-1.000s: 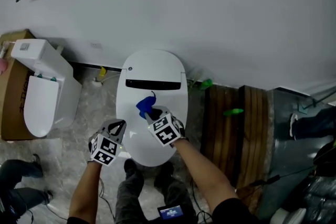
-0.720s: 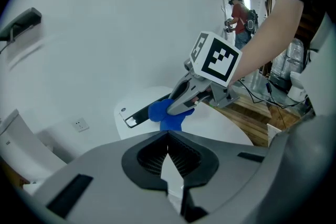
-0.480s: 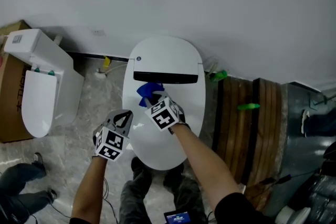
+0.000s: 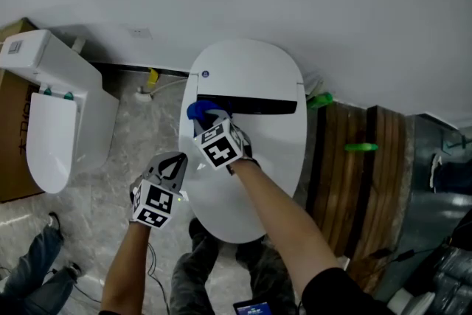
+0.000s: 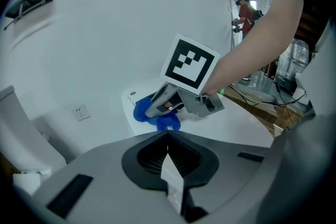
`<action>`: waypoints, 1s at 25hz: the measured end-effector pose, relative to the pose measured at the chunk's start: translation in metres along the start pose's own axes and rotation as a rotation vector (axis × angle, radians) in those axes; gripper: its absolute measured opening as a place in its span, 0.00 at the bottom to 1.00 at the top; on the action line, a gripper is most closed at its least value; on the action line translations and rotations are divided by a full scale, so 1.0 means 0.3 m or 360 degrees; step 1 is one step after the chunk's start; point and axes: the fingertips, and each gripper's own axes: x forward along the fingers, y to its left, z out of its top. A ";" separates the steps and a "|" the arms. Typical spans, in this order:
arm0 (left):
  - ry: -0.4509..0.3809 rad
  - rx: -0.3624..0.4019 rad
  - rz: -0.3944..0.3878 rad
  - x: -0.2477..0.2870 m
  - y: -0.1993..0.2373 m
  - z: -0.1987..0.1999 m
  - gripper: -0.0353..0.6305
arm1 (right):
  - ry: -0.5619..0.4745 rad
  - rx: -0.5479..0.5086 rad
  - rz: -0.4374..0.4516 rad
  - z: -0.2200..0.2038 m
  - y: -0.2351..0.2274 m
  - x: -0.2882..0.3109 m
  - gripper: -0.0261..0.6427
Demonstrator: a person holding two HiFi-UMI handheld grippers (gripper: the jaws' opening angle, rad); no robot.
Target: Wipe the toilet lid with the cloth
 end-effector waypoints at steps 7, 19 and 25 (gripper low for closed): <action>0.0000 -0.0038 0.0031 -0.014 0.046 -0.032 0.07 | -0.0030 -0.0025 0.0017 0.072 0.026 0.064 0.12; 0.0050 -0.0078 0.0080 -0.102 -0.040 -0.102 0.07 | 0.0002 -0.0160 0.0145 -0.060 0.235 0.010 0.12; 0.0095 -0.0104 0.0110 -0.155 -0.100 -0.170 0.07 | 0.0012 -0.0251 0.0208 -0.183 0.372 -0.051 0.12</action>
